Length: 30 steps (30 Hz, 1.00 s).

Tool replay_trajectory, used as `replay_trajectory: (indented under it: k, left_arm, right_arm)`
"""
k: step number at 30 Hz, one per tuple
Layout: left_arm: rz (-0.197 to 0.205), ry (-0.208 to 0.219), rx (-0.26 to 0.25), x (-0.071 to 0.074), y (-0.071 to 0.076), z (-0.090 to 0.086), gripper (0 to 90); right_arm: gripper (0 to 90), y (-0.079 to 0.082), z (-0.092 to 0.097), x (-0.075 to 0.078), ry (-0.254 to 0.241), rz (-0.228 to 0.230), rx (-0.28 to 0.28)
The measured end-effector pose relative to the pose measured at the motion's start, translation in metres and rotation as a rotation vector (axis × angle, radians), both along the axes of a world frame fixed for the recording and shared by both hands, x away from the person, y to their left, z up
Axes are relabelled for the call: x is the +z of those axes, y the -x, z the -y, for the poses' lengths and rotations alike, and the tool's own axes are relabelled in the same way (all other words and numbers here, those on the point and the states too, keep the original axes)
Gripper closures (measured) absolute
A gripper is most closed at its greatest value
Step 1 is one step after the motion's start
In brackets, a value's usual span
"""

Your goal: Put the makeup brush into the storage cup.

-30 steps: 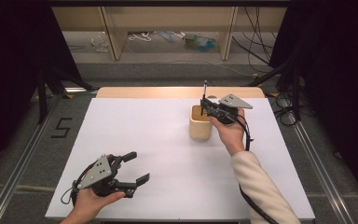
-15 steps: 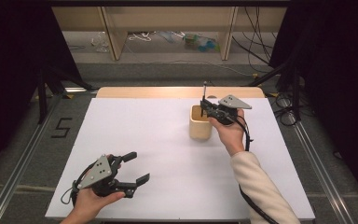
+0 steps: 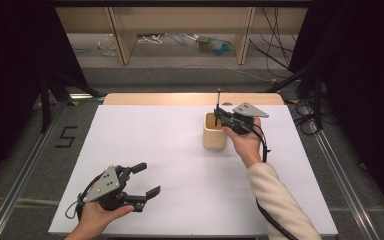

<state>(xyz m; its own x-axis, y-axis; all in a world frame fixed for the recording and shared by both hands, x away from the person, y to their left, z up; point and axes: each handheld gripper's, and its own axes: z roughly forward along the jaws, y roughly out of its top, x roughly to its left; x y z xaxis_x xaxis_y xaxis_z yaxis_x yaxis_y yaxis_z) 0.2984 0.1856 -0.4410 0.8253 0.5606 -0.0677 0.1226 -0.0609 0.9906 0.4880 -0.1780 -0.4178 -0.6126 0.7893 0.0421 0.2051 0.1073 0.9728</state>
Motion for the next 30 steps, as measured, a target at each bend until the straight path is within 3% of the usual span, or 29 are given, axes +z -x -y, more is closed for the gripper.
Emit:
replay_trajectory:
  k: [10, 15, 19, 20, 30]
  left_arm:
    - [0.000, 0.000, 0.000, 0.0000, 0.0000, 0.0001, 15.8]
    - [-0.001, 0.001, 0.000, 0.0001, 0.0001, 0.0000, 15.8]
    - [0.000, 0.000, -0.001, 0.0001, 0.0000, 0.0000, 15.8]
    - [0.000, 0.000, -0.001, 0.0001, 0.0000, 0.0000, 15.8]
    - [0.000, 0.001, -0.001, 0.0001, 0.0000, 0.0001, 15.8]
  right_arm:
    - [84.0, 0.0004, -0.0009, -0.0021, 0.005, -0.013, 0.008]
    - [84.0, -0.0007, -0.0003, -0.0031, 0.022, 0.005, 0.002]
    - [84.0, -0.0005, -0.0006, -0.0033, 0.023, 0.000, 0.004]
    - [84.0, 0.0005, -0.0014, -0.0034, 0.015, -0.024, 0.009]
    - [84.0, 0.0003, -0.0012, -0.0054, 0.020, -0.027, 0.008]
